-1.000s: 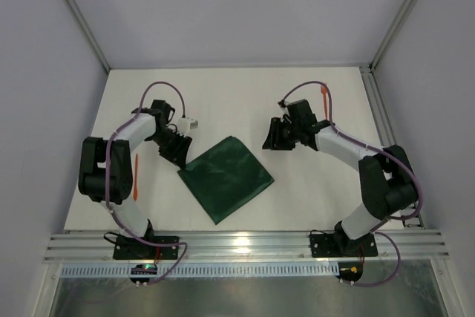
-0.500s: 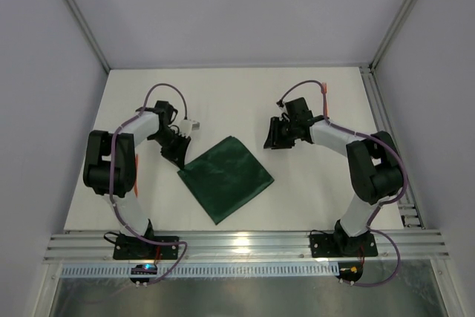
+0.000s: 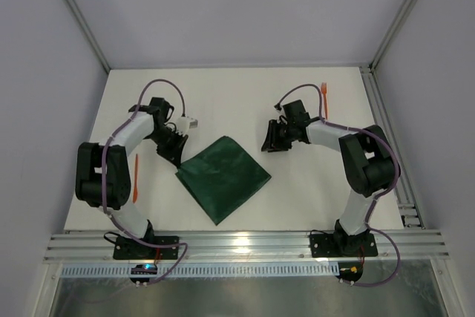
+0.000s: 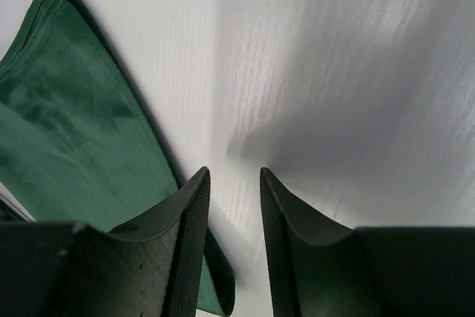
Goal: Fold the napkin into a case and place the utensils inside
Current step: Pick up the top corner of the square-folded napkin from the center of the board.
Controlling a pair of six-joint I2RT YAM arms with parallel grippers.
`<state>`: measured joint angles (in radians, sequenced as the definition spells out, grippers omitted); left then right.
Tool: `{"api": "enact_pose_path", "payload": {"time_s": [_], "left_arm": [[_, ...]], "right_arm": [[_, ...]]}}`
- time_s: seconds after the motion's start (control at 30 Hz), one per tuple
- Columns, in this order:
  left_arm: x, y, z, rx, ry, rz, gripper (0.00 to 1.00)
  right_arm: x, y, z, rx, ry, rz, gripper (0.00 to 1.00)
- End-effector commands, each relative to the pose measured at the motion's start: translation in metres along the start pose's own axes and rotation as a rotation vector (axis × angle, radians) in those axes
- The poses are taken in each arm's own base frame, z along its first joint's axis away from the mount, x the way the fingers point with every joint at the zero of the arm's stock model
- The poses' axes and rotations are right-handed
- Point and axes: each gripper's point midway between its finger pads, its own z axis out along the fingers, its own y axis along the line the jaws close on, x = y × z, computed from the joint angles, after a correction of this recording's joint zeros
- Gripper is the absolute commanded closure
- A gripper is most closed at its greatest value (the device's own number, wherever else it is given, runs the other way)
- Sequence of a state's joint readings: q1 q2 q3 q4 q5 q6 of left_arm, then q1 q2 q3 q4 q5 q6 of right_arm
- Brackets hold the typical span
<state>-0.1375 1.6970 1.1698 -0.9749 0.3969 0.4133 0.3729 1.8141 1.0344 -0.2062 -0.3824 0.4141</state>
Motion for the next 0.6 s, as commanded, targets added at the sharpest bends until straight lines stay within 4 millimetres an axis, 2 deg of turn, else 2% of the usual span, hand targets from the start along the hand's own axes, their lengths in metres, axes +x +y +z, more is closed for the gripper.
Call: {"api": "enact_pose_path", "payload": {"time_s": [0.0, 0.17, 0.3, 0.47, 0.57], "left_arm": [[0.028, -0.007, -0.002, 0.002, 0.069, 0.029, 1.00], [0.050, 0.008, 0.018, -0.044, 0.147, 0.032, 1.00], [0.052, 0.011, 0.026, -0.040, 0.165, 0.027, 1.00], [0.047, 0.011, 0.024, -0.039, 0.144, 0.030, 0.99], [0.049, 0.009, 0.022, -0.037, 0.148, 0.030, 0.90]], "right_arm": [[-0.011, 0.017, 0.004, -0.052, -0.021, -0.030, 0.63], [-0.007, 0.025, 0.010, -0.065, 0.003, -0.057, 0.63], [-0.009, 0.031, 0.009, -0.060, 0.008, -0.090, 0.63], [-0.010, 0.047, 0.009, -0.090, 0.038, -0.172, 0.62], [-0.008, 0.052, 0.008, -0.099, 0.062, -0.219, 0.59]]}}
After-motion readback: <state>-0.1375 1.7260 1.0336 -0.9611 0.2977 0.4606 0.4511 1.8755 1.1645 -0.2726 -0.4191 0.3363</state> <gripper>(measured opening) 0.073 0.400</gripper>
